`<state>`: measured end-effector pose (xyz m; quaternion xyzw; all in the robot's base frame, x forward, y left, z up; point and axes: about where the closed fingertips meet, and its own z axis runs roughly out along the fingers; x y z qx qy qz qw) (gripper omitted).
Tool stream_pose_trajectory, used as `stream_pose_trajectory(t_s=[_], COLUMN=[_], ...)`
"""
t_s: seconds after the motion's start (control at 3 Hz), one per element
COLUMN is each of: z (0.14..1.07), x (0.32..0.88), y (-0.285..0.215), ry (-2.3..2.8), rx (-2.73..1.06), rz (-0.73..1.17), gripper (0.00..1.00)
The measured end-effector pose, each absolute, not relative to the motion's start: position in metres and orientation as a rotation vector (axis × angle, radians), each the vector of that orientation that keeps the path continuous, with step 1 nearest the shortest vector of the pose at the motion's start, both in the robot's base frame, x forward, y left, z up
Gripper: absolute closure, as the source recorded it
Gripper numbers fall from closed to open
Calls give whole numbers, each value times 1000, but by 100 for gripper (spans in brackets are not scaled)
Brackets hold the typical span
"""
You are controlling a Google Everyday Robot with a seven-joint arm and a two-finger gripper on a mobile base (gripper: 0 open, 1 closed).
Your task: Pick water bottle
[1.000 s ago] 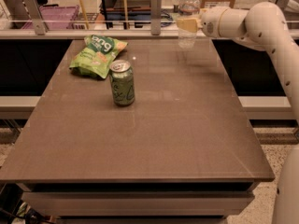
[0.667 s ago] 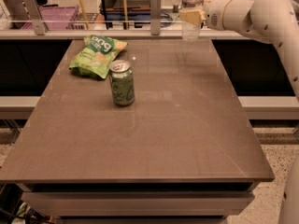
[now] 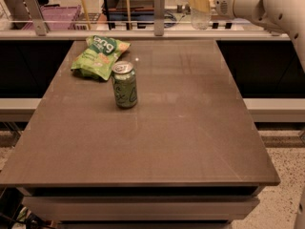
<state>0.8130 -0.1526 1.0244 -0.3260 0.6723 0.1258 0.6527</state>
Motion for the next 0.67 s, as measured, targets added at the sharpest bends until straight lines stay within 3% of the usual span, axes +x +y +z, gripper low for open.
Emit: stream_pose_trajectory(t_s=[0.67], z=[1043], x=[811], y=[-152], ry=[1498], rx=[-749], rz=[245], gripper=[100])
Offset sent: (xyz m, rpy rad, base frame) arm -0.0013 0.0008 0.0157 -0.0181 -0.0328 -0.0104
